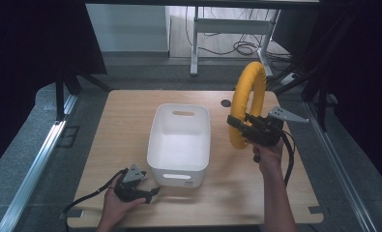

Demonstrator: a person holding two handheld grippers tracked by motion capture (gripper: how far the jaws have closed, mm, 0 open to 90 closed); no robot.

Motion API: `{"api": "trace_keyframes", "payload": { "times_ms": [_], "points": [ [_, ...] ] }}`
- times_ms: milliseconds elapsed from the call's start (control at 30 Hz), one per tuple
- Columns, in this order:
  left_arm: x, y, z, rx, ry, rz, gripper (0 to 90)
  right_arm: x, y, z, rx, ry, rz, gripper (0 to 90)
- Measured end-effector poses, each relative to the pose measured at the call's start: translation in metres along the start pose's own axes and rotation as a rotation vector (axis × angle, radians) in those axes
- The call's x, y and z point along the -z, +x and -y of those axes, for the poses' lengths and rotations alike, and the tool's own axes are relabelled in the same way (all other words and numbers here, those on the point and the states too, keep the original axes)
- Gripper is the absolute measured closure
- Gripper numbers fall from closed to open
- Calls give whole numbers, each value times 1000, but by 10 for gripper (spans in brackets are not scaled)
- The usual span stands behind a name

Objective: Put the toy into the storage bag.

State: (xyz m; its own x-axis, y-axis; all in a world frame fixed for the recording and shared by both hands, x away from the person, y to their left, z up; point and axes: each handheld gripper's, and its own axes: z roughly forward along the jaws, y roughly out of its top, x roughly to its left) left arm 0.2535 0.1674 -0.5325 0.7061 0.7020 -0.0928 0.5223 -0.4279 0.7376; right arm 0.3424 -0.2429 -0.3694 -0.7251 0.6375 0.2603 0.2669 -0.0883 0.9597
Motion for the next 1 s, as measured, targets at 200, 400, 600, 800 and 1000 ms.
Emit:
{"api": "trace_keyframes", "payload": {
  "times_ms": [200,400,600,800,1000],
  "points": [
    [0,0,0,-3,4,0,181,-6,17,4,-12,-66,4,510],
    [-1,0,0,-2,3,1,181,-9,29,4,-2,-111,44,510],
    [-1,1,0,-1,4,4,181,-10,37,3,-17,-148,70,508],
    [-1,1,0,-1,5,4,181,-10,42,5,-24,-189,98,508],
    [-1,1,0,-2,6,4,181,-10,49,6,-26,-230,111,507]
  ]
}}
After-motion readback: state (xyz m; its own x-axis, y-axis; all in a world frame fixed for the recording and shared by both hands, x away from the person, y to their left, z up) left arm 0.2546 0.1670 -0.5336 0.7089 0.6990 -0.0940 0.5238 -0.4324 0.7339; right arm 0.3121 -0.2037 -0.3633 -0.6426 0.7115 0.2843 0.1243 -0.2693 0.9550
